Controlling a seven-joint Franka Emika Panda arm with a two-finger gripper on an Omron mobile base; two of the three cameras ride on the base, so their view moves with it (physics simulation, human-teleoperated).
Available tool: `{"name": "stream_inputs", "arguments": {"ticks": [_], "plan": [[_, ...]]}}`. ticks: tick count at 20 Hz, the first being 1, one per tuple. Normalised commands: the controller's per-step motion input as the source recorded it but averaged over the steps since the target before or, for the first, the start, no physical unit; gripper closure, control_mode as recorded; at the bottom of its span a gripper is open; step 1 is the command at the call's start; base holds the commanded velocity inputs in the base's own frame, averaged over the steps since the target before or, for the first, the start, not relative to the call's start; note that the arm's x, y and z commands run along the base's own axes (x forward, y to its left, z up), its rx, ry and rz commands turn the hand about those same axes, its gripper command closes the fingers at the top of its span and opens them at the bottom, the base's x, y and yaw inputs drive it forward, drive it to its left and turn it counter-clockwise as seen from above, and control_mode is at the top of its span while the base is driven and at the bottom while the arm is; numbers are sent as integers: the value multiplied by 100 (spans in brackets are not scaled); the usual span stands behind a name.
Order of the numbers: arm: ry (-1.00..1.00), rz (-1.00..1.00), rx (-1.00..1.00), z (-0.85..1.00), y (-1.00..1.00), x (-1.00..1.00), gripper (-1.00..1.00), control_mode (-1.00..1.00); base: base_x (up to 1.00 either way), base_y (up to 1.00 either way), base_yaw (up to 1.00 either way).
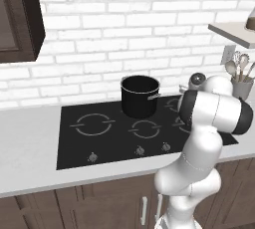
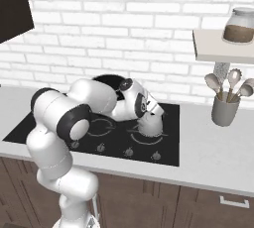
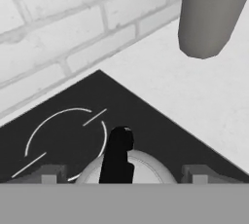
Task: Pick the kettle from the counter and place it on a stove burner. Then turn the burner on.
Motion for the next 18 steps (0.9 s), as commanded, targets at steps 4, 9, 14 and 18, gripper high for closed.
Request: {"name": "stream_inputs", "arguments": {"ticks": [4, 9, 14, 18], "plan": [[-4, 0, 3, 60, 0, -4, -100, -100, 0, 0, 0], [-6, 10, 5, 87, -15, -58, -100, -100, 0, 0, 0], [4, 42, -6, 8, -27, -100, -100, -100, 0, 0, 0], [9, 45, -3, 0, -42, -100, -100, -100, 0, 0, 0]]}}
